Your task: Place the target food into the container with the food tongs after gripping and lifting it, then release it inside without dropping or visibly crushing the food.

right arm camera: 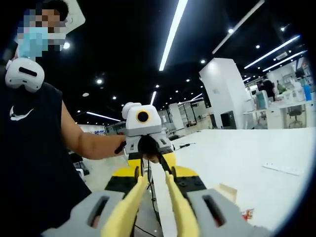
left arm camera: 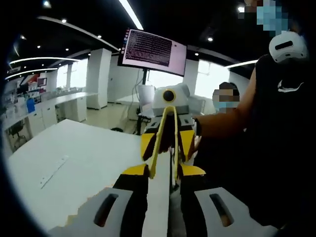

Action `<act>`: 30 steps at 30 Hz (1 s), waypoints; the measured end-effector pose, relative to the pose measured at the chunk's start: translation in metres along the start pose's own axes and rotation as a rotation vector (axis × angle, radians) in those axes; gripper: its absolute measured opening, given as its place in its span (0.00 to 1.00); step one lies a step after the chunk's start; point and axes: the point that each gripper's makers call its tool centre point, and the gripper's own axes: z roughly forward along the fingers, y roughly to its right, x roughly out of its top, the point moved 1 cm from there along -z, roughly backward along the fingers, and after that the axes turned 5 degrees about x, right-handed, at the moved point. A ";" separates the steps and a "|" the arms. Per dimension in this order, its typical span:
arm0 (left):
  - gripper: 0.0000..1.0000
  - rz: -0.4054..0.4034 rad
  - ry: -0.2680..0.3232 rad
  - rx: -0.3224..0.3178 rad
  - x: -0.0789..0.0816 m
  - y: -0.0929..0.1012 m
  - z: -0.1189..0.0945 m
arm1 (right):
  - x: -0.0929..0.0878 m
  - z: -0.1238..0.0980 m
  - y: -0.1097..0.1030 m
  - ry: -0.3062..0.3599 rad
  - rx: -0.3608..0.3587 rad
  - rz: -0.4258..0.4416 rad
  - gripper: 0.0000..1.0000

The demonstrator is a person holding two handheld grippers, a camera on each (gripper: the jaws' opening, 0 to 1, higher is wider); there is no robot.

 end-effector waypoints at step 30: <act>0.18 0.070 -0.022 0.041 -0.001 -0.007 -0.011 | -0.004 0.011 0.004 -0.046 0.020 -0.044 0.24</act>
